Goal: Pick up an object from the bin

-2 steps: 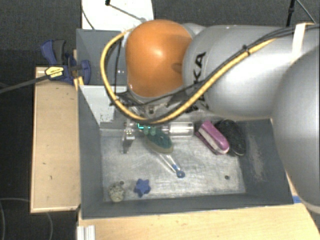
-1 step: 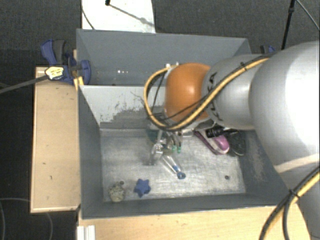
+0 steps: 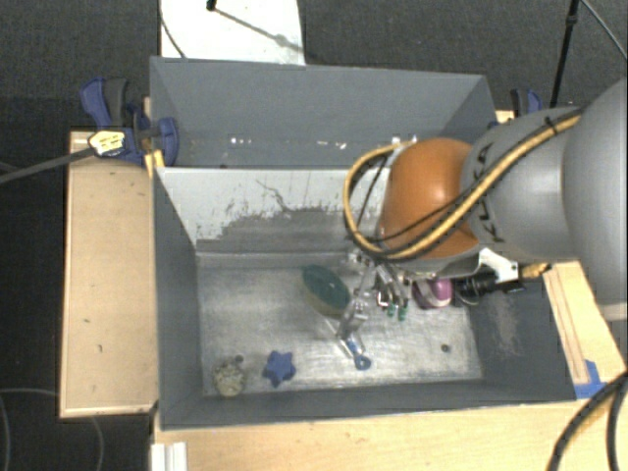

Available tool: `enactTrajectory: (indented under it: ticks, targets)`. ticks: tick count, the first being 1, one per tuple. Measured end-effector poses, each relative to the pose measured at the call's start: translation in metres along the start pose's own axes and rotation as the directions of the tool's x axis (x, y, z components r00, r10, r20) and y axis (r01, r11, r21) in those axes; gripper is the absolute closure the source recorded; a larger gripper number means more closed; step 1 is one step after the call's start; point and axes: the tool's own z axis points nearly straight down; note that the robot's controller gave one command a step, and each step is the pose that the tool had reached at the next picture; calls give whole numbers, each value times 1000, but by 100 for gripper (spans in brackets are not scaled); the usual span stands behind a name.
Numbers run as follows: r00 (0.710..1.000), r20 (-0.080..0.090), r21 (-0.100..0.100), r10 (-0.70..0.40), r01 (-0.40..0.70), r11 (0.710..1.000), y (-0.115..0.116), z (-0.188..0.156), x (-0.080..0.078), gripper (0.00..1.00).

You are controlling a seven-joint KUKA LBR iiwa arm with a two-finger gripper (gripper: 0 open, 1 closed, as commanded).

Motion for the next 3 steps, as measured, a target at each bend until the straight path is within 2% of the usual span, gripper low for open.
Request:
enactTrajectory:
  ticks: [1, 2, 3]
  targets:
    - [999, -4, -1, -33, 33, 999, -2, 0, 63, 0]
    - [967, 1, -4, 255, -255, 967, 5, 30, 50, 0]
    - [966, 1, -4, 257, -257, 966, 6, 29, 50, 0]
